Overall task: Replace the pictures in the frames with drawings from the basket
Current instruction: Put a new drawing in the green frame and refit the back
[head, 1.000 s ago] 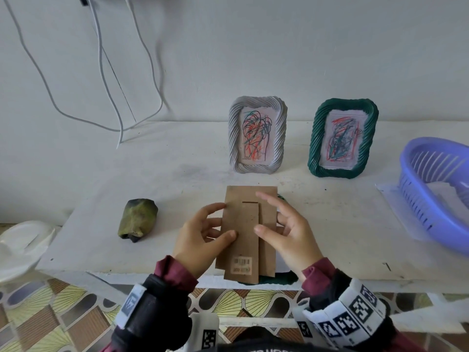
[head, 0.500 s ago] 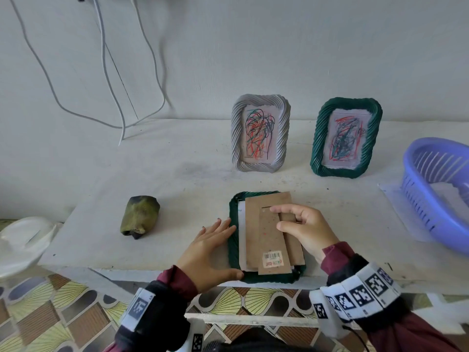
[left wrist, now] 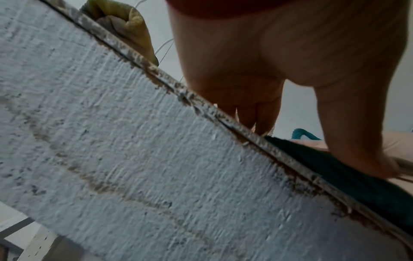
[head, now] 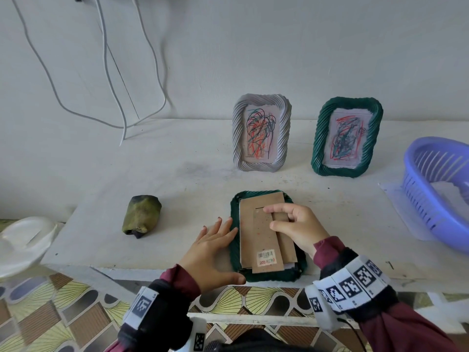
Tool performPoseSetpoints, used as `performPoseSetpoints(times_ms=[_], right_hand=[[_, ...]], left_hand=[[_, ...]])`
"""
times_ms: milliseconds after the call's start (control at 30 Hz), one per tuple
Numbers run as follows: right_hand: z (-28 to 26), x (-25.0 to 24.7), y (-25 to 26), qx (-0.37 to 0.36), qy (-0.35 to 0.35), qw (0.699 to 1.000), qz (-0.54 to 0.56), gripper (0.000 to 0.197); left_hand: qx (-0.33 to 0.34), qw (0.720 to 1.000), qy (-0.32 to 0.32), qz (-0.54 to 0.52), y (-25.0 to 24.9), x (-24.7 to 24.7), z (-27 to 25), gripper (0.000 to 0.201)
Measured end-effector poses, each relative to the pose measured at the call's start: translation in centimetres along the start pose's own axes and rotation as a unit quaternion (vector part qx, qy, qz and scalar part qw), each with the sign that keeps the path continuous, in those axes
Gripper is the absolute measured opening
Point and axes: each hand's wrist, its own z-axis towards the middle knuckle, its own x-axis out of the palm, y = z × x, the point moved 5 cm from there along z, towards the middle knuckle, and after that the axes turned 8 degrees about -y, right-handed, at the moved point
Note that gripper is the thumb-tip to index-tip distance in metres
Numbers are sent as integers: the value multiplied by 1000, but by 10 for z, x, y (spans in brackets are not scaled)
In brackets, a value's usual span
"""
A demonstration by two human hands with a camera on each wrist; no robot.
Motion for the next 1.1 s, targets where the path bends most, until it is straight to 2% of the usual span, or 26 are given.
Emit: performPoseSetpoints(times_ms=[233,433,567,633,833,1000,1067,1100], right_hand=[[-5,0,6,-69,-23,992,-101,32],[-9,0,11,-156,-72,962,-210,31],[-12,1,8,-154,-74,940,-297,36],[-14,2,6,-152,-63,938,-305,36],[-20,-2,1,-160,-87,928,-325,37],[-28,-6,-7,-154,-107,941,-280,41],[-29,-8,-10,-140,-117,950,-252,41],[-29,-9,-12,-132,-120,954,-241,41]], left_hand=[[1,1000,4,6,0,1,0,112],[-3,1000,4,13,0,2,1,116],[-5,1000,3,17,0,2,1,117],[-5,1000,1,15,0,2,0,118],[0,1000,-18,16,0,4,-2,113],[-9,998,-59,-2,-1,6,-1,121],[-33,994,-90,-45,-3,4,1,111],[-43,992,-104,-56,-4,3,3,97]])
